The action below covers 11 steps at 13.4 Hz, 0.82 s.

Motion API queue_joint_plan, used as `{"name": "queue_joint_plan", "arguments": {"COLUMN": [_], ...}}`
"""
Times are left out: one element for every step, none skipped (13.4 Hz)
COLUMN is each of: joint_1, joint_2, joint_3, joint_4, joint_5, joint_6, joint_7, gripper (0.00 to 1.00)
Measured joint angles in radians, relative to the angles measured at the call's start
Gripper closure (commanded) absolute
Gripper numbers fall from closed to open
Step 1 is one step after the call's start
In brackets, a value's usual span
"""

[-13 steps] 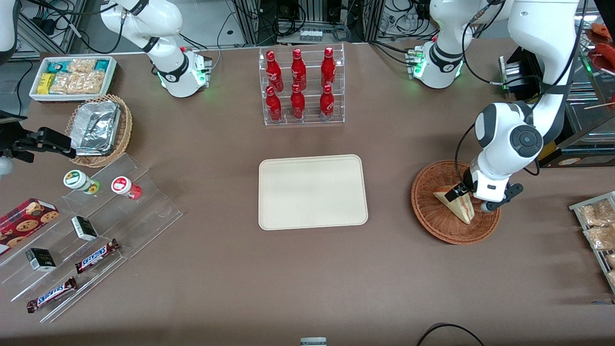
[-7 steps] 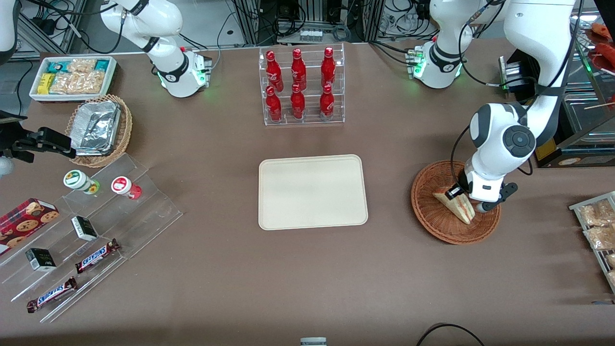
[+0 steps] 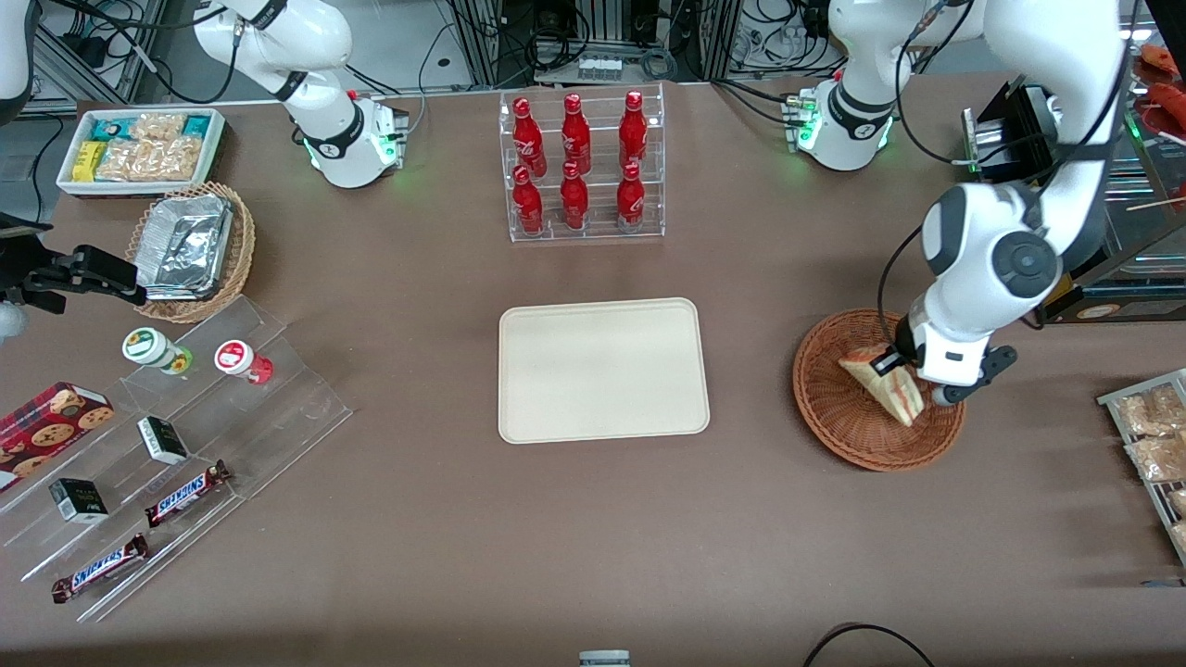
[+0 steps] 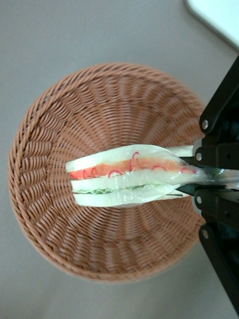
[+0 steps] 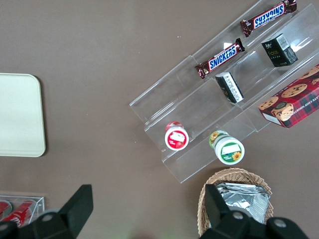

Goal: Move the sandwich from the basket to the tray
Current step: 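Lift the sandwich and carry it over the cream tray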

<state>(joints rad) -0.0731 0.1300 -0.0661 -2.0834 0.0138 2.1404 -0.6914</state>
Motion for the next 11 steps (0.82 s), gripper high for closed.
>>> {"name": "queue_joint_plan", "arguments": {"joint_1": [-0.019, -0.044, -0.072, -0.103, -0.141, -0.182, -0.224, -0.261, -0.297, -0.333, -0.371], "joint_2": [-0.022, -0.035, -0.037, -0.032, -0.022, -0.009, 0.006, 0.024, 0.046, 0.074, 0.107], "joint_3": [-0.006, -0.01, -0.013, -0.015, -0.017, -0.018, -0.02, -0.022, -0.026, -0.028, -0.03], "joint_4": [0.08, 0.164, 0.245, 0.311, 0.356, 0.383, 0.397, 0.407, 0.418, 0.428, 0.442], "joint_5": [0.0, 0.0, 0.0, 0.0, -0.001, -0.001, -0.002, -0.002, -0.003, -0.003, -0.003], "joint_6": [-0.117, -0.216, -0.292, -0.345, -0.374, -0.381, -0.38, -0.374, -0.36, -0.34, -0.313], "joint_7": [0.0, 0.0, -0.002, -0.004, -0.006, -0.013, -0.02, -0.023, -0.026, -0.029, -0.038], "gripper": [1.0, 1.0, 1.0, 1.0, 1.0, 1.0, 1.0, 1.0, 1.0, 1.0, 1.0]}}
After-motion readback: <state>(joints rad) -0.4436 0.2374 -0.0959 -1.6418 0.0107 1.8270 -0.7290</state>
